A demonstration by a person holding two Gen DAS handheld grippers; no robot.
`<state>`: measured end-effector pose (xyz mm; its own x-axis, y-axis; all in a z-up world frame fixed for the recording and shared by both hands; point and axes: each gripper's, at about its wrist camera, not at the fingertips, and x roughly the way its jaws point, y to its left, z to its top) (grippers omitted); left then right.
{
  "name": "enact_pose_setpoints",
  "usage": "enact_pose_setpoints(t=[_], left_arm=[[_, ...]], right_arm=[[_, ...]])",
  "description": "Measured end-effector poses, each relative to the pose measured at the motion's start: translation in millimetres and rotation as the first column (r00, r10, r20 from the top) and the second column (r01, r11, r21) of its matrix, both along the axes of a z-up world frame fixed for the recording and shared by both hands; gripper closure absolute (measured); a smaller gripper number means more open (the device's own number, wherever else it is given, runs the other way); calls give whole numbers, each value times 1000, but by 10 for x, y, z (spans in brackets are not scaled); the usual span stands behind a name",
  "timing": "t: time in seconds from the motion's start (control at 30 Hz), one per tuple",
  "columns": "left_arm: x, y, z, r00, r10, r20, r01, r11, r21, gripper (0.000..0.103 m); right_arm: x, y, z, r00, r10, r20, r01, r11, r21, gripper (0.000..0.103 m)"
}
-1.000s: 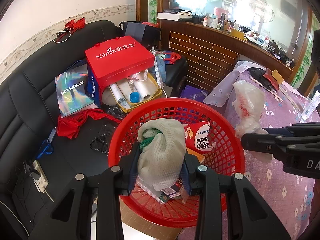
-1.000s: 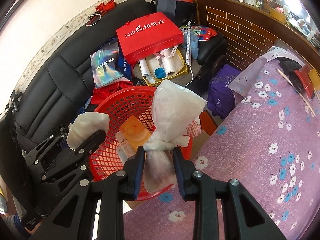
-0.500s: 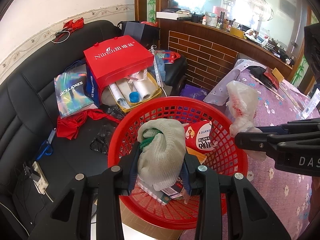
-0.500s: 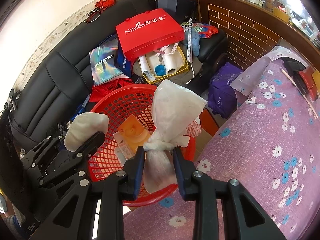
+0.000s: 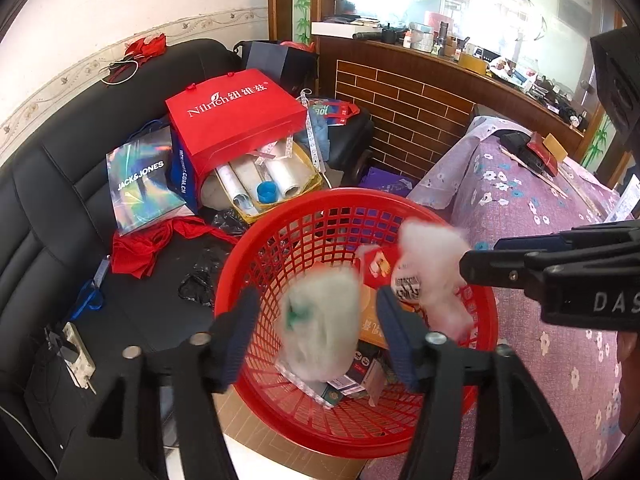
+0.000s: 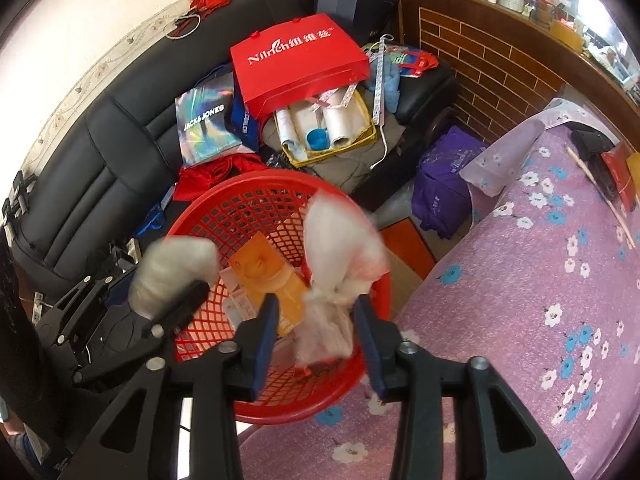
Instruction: Collect trash
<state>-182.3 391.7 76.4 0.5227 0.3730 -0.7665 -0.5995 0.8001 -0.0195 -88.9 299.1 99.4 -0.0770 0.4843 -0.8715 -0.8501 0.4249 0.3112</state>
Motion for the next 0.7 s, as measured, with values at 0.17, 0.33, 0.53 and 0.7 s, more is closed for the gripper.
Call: enact_pose_setpoints(t=[0.17,0.33,0.53,0.7], left_arm=[[-10,-36,27,1000,-7,4,7,1000,-1,43],[-21,-85,94,1000,-7,17,7,1000,11,40],[-81,-147,170,998,54,32,-55,998,39,21],[-303,-383,323,990,135,30,-137,983,122,7]], right_arm=[[56,-125,107,998,-54,14,54,998,24,57],[43,-319,224,993,-99,63,98,995,30,56],[-34,-640,348,966,-172,193,170,985,24,38],[-221,-1038,451,926,-159,343,162,987,20,32]])
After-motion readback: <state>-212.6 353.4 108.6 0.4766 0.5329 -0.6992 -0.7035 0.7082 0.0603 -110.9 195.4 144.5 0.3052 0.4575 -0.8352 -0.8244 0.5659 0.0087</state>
